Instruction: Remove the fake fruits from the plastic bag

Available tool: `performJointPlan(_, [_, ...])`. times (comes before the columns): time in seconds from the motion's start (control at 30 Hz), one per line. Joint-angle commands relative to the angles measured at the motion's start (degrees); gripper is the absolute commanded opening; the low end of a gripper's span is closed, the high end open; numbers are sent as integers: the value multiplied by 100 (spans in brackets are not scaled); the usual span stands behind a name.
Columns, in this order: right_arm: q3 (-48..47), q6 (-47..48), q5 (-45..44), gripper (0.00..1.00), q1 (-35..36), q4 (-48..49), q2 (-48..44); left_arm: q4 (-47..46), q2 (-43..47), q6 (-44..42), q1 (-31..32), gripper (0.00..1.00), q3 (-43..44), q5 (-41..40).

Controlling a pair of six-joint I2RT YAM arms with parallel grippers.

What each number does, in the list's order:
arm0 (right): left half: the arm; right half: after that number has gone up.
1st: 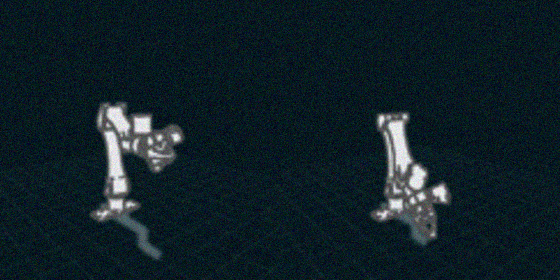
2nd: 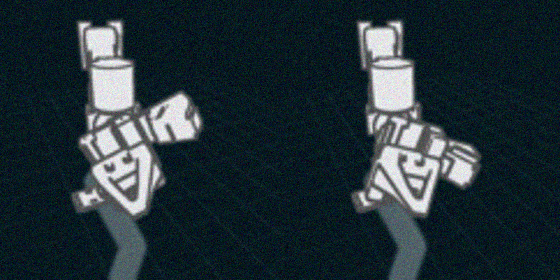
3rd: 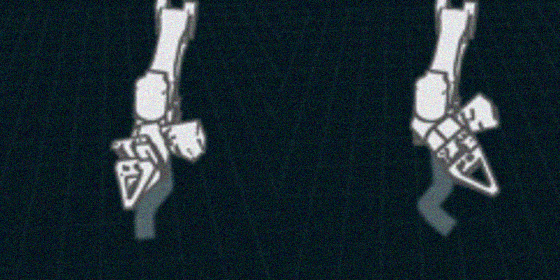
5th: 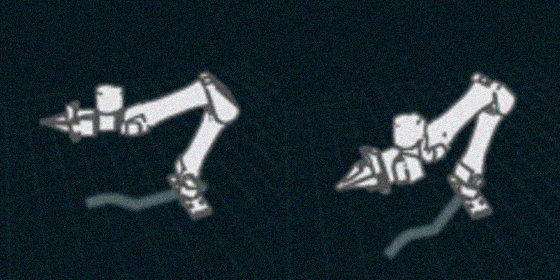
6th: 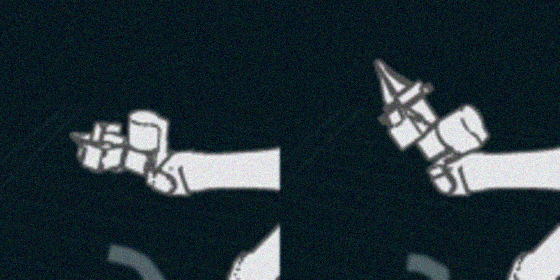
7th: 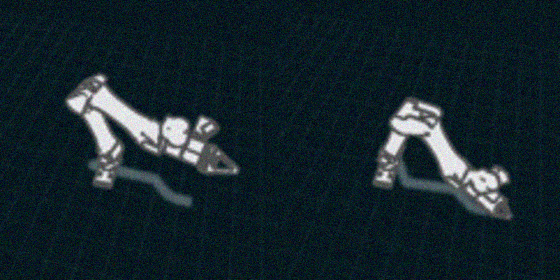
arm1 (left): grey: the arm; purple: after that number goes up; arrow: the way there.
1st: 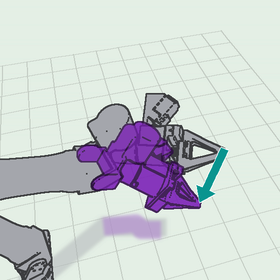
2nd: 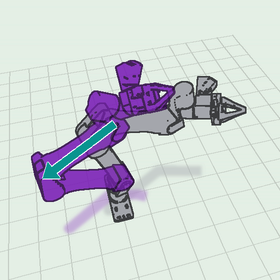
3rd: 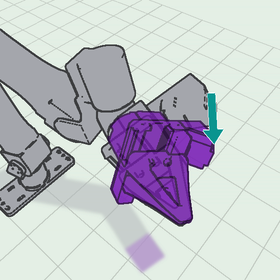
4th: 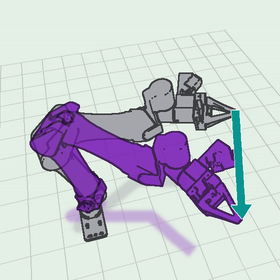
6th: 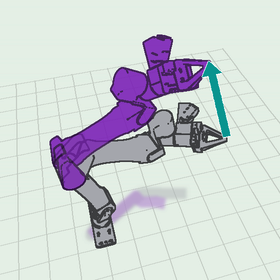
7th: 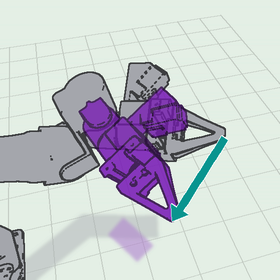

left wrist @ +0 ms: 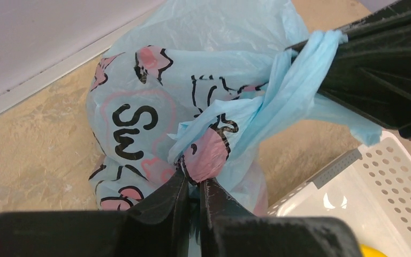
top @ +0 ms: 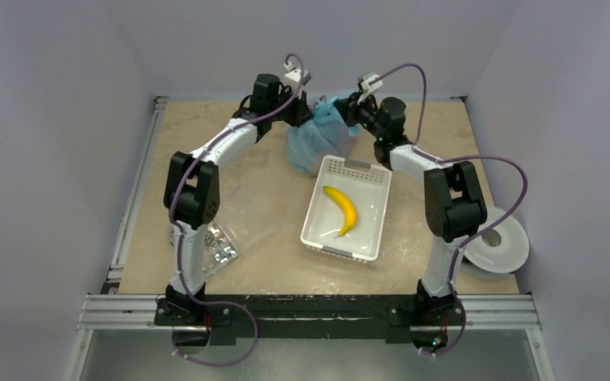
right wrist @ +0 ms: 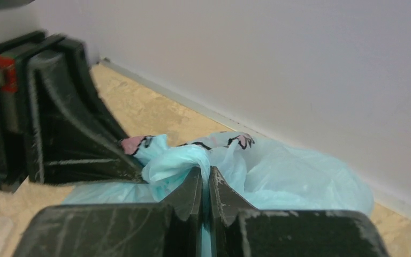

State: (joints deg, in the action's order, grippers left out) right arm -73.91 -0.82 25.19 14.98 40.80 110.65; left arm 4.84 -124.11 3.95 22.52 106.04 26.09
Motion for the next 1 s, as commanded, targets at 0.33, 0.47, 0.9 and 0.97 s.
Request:
performJointPlan(0.33, [1450, -5543, -3474, 0, -171, 1197, -615, -4604, 1137, 4825, -939, 0, -2645, -698])
performJointPlan(0.47, [1413, -5432, -2939, 0, -188, 1130, -610, -4657, 1277, 4839, -897, 6, -2942, -498])
performJointPlan(0.9, [881, -3369, -1653, 0, -112, 58, -798, 650, 3249, -217, 707, 54, -2586, -3204])
performJointPlan(0.97, [735, -3057, -1644, 0, -61, -231, -863, 629, 3329, -879, 1064, 55, -2614, -3401])
